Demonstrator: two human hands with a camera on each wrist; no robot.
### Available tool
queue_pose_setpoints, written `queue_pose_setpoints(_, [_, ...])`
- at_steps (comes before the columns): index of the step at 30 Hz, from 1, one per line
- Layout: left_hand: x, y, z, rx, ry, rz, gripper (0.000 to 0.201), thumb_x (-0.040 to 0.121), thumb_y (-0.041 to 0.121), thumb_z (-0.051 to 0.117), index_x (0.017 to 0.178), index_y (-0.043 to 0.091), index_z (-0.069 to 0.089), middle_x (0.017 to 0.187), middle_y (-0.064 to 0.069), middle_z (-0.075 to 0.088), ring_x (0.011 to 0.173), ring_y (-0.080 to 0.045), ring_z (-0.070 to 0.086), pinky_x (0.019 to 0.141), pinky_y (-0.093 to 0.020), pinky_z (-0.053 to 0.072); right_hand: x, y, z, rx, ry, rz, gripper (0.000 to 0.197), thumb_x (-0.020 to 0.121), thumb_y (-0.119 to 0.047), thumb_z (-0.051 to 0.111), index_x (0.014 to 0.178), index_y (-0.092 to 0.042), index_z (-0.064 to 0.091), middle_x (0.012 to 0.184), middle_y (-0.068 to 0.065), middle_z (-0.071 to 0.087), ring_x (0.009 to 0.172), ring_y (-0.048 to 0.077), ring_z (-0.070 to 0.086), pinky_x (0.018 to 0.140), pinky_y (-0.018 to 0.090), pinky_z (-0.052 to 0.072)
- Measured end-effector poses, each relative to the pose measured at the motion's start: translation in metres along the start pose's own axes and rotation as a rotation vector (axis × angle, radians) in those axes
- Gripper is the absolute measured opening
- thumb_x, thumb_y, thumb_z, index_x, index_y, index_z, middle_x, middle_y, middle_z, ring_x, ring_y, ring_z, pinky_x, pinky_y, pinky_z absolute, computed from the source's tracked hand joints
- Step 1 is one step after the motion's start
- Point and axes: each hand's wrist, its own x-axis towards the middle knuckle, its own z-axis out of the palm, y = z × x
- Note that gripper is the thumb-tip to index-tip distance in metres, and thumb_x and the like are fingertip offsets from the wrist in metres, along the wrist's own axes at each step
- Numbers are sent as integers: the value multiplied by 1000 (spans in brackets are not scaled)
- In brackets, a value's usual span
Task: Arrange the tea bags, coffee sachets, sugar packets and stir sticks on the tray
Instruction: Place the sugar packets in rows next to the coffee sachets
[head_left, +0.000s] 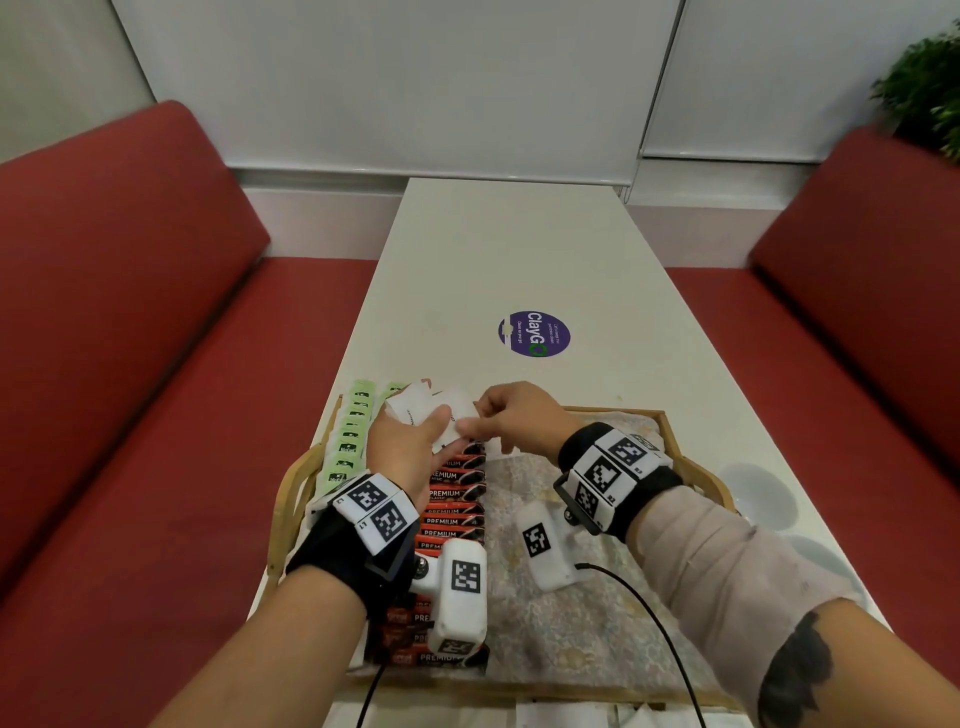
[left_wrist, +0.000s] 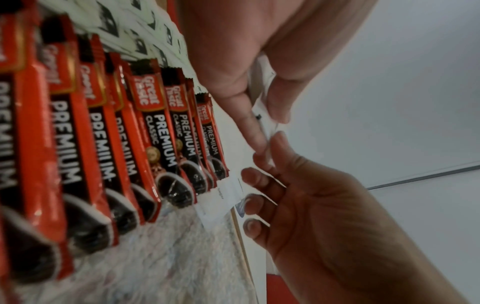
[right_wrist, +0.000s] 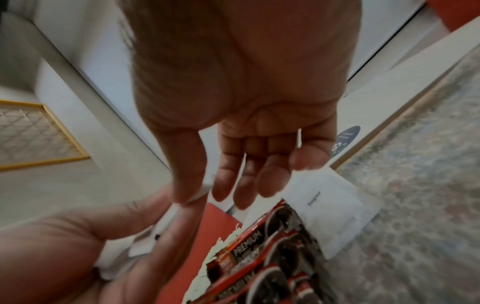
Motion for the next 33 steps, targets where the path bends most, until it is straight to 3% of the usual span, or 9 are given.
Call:
queue_pose_setpoints(3, [0, -1, 0, 29, -7, -3, 35, 91, -4, 54, 121, 13, 53, 112, -12, 65, 101, -31, 65, 63, -29, 60, -2, 0, -1, 86, -14, -14, 31, 84, -23, 72, 63, -17, 50, 63, -1, 58, 52, 11, 52, 48, 19, 38])
queue_pose_setpoints(7, [-1, -5, 0, 97, -25, -9, 41, 89, -8, 55, 126, 10, 52, 119, -15, 62, 103, -31, 64, 63, -29, 60, -3, -2, -5, 278, -17, 2, 12, 91, -16, 63, 82, -13, 54, 78, 9, 66, 54, 12, 59, 48, 19, 43])
queue_pose_setpoints(9, [-1, -6, 1, 111, -32, -4, 41, 88, -7, 56, 125, 11, 53, 118, -13, 63, 101, -28, 64, 64, -30, 60, -1, -1, -6, 292, 4, -18, 10, 92, -13, 61, 85, -12, 54, 76, 10, 67, 52, 11, 61, 49, 19, 46])
queue_pose_setpoints(13, [0, -3, 1, 75, -2, -17, 27, 92, 5, 58, 118, 13, 55, 104, -7, 65, 89, -21, 65, 63, -29, 58, 6, 6, -12, 244, 255, -40, 17, 92, -6, 57, 80, -18, 53, 71, 3, 61, 51, 12, 57, 51, 23, 47])
queue_pose_setpoints(16, [2, 0, 0, 41, 18, -43, 15, 95, 9, 52, 107, 18, 53, 104, -4, 64, 83, -17, 66, 62, -28, 57, 15, 20, -19, 132, 409, -16, 17, 91, -7, 56, 81, -20, 56, 78, 3, 61, 63, 19, 58, 59, 29, 47])
queue_pose_setpoints(19, [2, 1, -1, 46, 13, -40, 20, 97, 9, 49, 115, 18, 49, 110, -4, 63, 84, -17, 65, 62, -28, 57, 20, 34, -19, -36, 399, 48, 9, 89, -11, 60, 86, -19, 58, 81, 5, 62, 78, 25, 60, 74, 34, 50])
queue_pose_setpoints(26, [1, 4, -2, 59, -2, -37, 21, 99, 9, 46, 118, 16, 47, 116, -6, 62, 85, -17, 65, 62, -28, 59, 19, 55, -10, -173, 356, 153, 11, 89, -10, 61, 89, -14, 51, 88, 1, 57, 82, 22, 57, 71, 29, 42])
queue_pose_setpoints(31, [-1, 4, -2, 55, 7, -41, 18, 99, 9, 44, 115, 17, 47, 114, -7, 61, 85, -18, 64, 70, -34, 56, 25, 60, 3, -74, 338, 201, 14, 87, -9, 64, 84, -16, 51, 89, 2, 58, 91, 29, 61, 84, 44, 52])
queue_pose_setpoints(33, [-1, 4, -2, 56, 13, -43, 17, 99, 8, 44, 114, 16, 48, 113, -7, 62, 85, -18, 64, 72, -35, 56, 27, 61, 7, -35, 342, 204, 20, 85, -9, 64, 78, -20, 50, 86, 2, 58, 91, 32, 64, 84, 50, 53])
